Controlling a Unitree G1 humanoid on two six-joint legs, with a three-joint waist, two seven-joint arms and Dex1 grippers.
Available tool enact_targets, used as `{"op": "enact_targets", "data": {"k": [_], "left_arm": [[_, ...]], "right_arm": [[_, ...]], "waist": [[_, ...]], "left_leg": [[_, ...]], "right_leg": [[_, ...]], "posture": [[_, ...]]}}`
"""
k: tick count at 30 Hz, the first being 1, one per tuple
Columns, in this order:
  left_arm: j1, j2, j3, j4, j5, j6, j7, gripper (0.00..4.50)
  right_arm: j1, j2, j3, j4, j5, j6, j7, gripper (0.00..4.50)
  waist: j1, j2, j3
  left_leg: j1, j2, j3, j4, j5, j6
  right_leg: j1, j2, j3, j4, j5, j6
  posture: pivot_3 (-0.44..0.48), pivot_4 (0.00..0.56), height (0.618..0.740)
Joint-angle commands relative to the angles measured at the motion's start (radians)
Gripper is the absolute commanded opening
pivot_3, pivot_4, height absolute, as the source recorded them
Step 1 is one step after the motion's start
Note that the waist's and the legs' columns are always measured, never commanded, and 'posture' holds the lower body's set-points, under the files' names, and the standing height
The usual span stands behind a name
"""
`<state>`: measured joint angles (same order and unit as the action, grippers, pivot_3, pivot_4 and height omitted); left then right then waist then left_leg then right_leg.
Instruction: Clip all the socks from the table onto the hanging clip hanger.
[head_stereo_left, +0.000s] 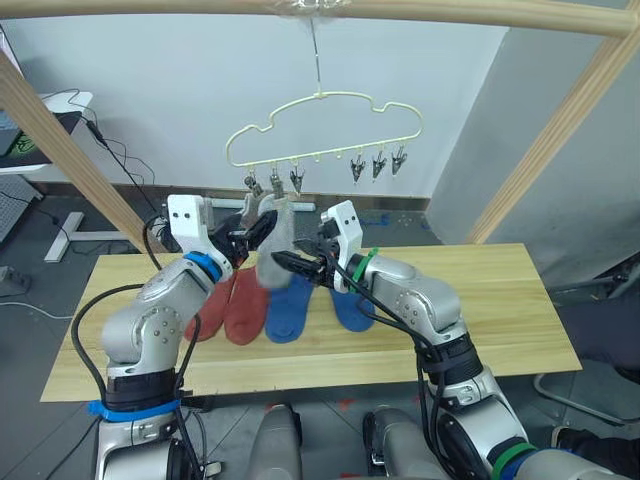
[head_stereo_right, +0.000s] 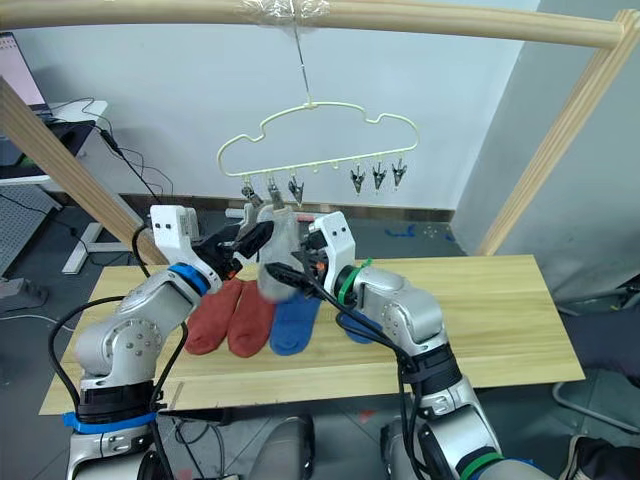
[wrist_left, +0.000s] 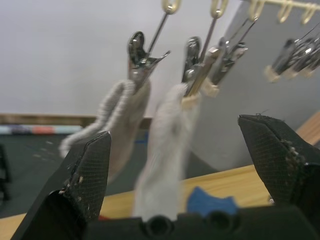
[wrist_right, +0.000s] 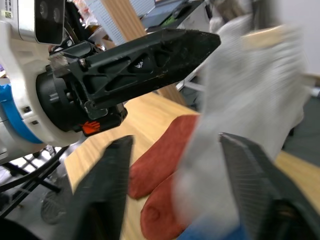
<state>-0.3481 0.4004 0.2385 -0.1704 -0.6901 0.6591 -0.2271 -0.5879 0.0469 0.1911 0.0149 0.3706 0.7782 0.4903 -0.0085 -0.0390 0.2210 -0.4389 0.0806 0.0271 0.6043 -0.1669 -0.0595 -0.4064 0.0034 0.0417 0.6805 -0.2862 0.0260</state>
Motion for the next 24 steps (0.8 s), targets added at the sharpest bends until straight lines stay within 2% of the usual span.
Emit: {"op": "enact_targets", "data": {"k": [1,7,9,11,16,22,24], "left_arm": [[0.027,0.012,-0.019,-0.08,0.049,-0.05,-0.028,4.5],[0.074,0.044,-0.1,-0.118,0.186,-0.047,-0.017,4.5],[0.095,0.065,-0.151,-0.125,0.278,-0.084,-0.01,4.5],[0.098,0.062,-0.162,-0.122,0.306,-0.109,-0.021,4.5],[0.045,0.007,-0.137,-0.09,0.257,-0.16,-0.093,4.5],[-0.031,-0.072,-0.231,-0.053,0.323,-0.26,-0.134,4.5],[-0.056,-0.11,-0.225,-0.023,0.337,-0.316,-0.128,4.11]], "right_arm": [[0.046,-0.064,0.005,-0.071,-0.006,-0.009,0.025,4.39],[0.133,-0.214,0.013,-0.155,-0.056,-0.065,0.037,4.45],[0.153,-0.25,-0.013,-0.199,-0.047,-0.065,0.037,4.45],[0.164,-0.277,-0.036,-0.234,-0.044,-0.073,0.032,4.45],[0.177,-0.318,-0.062,-0.309,-0.049,-0.133,0.038,4.45],[0.194,-0.35,-0.088,-0.423,-0.002,-0.17,0.077,4.45],[0.189,-0.354,-0.105,-0.435,0.013,-0.173,0.079,4.5]], "waist": [[0.008,0.0,0.0],[0.009,0.0,0.0],[0.009,0.0,0.0],[0.006,0.0,0.0],[0.007,0.0,0.0],[0.007,-0.001,0.0],[0.006,-0.001,-0.001]], "left_leg": [[0.0,0.0,0.0,0.0,0.0,0.0],[0.0,-0.001,0.001,0.0,0.0,0.0],[0.0,0.0,0.001,0.0,0.0,0.0],[0.0,0.0,0.001,0.0,0.0,0.0],[0.0,0.0,0.001,0.0,0.0,0.0],[0.0,-0.001,0.001,0.001,0.0,0.0],[-0.001,-0.001,0.001,0.001,0.0,0.0]], "right_leg": [[0.0,0.0,0.0,0.0,0.0,0.0],[0.0,-0.001,0.0,0.0,0.0,0.0],[0.0,0.0,0.0,0.0,0.0,0.0],[-0.001,0.0,0.001,0.0,0.0,0.0],[-0.001,0.0,0.0,0.0,-0.001,0.001],[0.0,0.0,0.001,0.0,0.0,0.001],[0.0,0.0,0.001,0.0,0.0,0.001]], "posture": [[0.071,0.208,0.74],[0.066,0.197,0.74],[0.062,0.194,0.74],[0.052,0.19,0.74],[0.042,0.183,0.74],[0.016,0.176,0.74],[0.0,0.175,0.74]]}}
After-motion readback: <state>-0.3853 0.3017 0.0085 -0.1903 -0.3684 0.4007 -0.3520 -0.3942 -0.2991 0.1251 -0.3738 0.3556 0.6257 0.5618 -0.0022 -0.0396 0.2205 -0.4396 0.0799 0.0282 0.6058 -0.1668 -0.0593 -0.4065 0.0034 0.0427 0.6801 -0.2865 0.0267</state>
